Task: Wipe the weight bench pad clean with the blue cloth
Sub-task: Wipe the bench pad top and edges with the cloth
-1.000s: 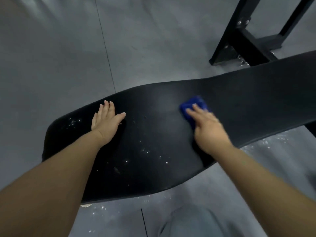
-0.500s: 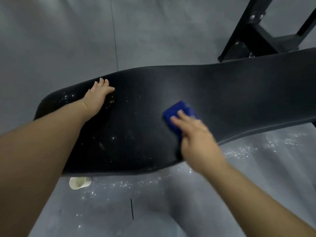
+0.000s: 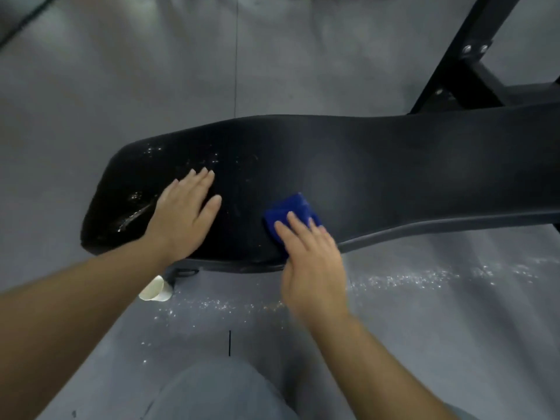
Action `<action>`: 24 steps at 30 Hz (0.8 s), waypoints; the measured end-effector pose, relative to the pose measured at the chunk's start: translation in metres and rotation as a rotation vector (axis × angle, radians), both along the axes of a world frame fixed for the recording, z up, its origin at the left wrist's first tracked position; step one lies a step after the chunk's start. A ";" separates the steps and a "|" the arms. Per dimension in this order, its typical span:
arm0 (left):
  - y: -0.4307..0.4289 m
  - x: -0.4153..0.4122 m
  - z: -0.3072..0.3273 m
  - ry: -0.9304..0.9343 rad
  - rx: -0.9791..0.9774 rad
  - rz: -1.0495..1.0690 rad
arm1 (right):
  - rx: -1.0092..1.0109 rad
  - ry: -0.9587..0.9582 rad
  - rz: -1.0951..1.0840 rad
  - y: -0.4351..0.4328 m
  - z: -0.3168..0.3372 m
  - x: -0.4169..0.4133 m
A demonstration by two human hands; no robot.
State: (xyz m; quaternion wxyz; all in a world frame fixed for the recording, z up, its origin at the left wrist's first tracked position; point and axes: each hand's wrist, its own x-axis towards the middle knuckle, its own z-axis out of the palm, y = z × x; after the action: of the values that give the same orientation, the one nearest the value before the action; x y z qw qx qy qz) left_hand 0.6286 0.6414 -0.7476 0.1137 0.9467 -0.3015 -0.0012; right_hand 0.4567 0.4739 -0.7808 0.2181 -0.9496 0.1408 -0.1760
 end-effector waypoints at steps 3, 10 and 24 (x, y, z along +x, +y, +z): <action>0.013 -0.013 -0.006 -0.085 0.018 -0.016 | 0.033 -0.049 -0.191 -0.048 -0.004 -0.013; 0.022 -0.016 -0.015 -0.077 -0.067 0.051 | 0.299 -0.168 -0.418 0.005 -0.013 -0.006; 0.016 -0.019 -0.029 -0.216 -0.115 0.074 | 0.567 -0.470 -0.689 -0.065 -0.028 -0.009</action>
State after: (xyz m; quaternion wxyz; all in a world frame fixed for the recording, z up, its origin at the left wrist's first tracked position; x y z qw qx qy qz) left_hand 0.6092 0.6573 -0.7770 0.1349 0.9437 -0.2763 0.1223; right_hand 0.4478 0.4085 -0.8090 0.4225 -0.6861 0.4352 -0.4016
